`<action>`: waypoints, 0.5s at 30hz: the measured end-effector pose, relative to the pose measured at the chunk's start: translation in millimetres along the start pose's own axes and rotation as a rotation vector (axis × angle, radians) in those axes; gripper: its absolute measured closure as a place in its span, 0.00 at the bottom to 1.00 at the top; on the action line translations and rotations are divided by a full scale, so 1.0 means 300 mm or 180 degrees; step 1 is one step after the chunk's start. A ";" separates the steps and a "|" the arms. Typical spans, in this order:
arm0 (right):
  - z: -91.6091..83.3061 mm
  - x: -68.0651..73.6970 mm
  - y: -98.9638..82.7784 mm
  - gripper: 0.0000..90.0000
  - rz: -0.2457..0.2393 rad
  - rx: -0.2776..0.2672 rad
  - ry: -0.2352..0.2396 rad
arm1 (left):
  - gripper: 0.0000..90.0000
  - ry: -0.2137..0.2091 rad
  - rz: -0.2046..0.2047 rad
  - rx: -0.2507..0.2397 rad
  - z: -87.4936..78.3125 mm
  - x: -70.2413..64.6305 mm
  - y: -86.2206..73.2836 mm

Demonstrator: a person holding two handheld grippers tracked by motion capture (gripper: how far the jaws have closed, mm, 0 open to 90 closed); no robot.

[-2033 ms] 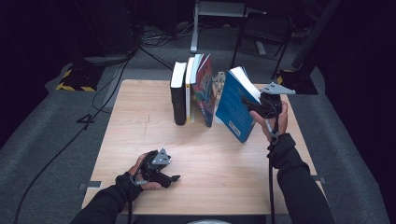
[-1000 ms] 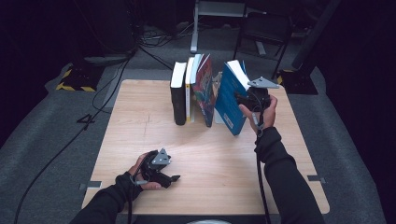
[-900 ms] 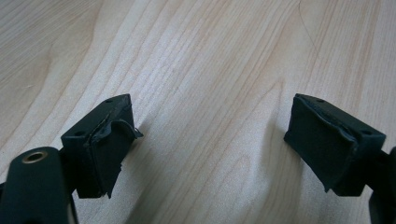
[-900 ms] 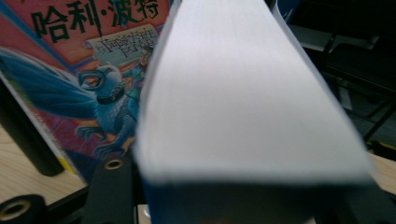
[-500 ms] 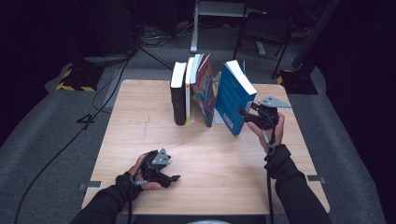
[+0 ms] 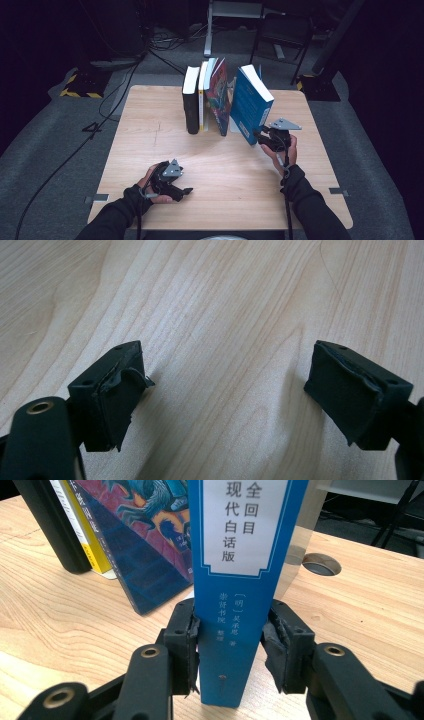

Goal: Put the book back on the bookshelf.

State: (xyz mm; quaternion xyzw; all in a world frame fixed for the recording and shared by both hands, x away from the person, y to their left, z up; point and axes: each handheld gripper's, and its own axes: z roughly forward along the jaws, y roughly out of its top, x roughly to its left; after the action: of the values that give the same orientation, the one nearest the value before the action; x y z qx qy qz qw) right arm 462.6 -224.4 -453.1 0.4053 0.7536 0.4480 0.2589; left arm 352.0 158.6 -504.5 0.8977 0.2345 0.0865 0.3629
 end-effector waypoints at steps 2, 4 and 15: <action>0.003 0.005 0.001 0.66 -0.0003 -0.0009 -0.0027 | 0.18 -0.0002 0.0000 0.0000 0.000 0.000 0.000; 0.006 0.010 0.001 0.67 0.0005 -0.0022 -0.0054 | 0.18 -0.0007 -0.0001 0.0000 0.000 0.001 0.000; 0.074 0.060 0.034 0.68 0.0304 -0.0055 -0.0411 | 0.17 -0.0014 -0.0005 0.0001 0.001 0.001 0.001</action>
State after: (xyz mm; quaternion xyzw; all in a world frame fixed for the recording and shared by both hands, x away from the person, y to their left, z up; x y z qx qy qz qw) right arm 473.6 -196.1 -454.9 0.4665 0.7113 0.4393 0.2889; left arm 352.4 158.3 -504.5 0.8978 0.2345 0.0843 0.3632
